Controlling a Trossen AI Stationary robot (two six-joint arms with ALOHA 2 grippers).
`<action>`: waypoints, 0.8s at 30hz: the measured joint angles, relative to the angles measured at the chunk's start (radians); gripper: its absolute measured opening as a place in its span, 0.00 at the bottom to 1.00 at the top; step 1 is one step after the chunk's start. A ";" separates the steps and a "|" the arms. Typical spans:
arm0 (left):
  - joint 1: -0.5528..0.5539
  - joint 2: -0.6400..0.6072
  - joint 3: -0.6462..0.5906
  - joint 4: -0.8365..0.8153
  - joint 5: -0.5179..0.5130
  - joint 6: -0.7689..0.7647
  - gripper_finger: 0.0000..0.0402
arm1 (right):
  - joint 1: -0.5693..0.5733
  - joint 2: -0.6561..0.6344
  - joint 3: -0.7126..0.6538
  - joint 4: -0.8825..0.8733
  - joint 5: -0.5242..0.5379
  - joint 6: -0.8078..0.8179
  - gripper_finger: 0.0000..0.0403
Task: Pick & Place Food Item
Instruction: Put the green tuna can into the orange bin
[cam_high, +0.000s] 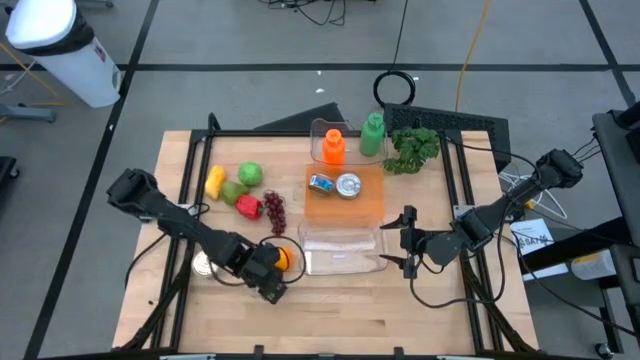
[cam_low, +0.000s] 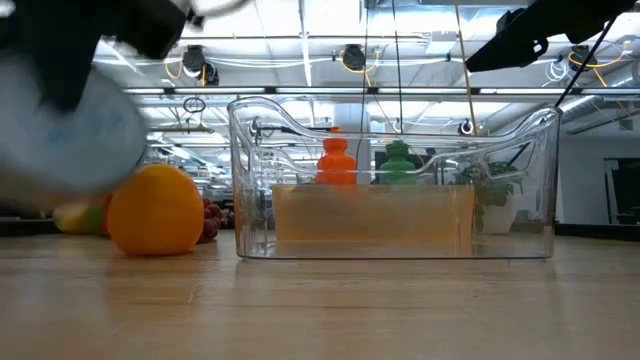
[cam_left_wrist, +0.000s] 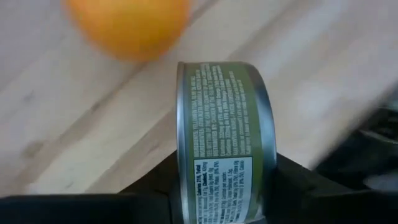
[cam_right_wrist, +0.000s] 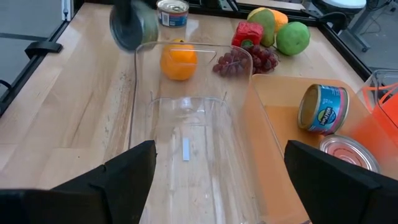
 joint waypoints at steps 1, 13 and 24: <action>0.000 -0.018 0.019 -0.002 -0.027 0.023 0.38 | 0.000 0.000 0.000 0.004 0.000 0.000 0.83; 0.112 -0.111 0.179 0.173 -0.483 0.766 0.38 | -0.063 0.000 -0.152 0.616 -0.005 -0.203 0.83; 0.298 0.007 0.175 0.562 -0.132 1.252 0.38 | -0.240 0.123 -0.225 1.007 -0.294 -0.151 0.83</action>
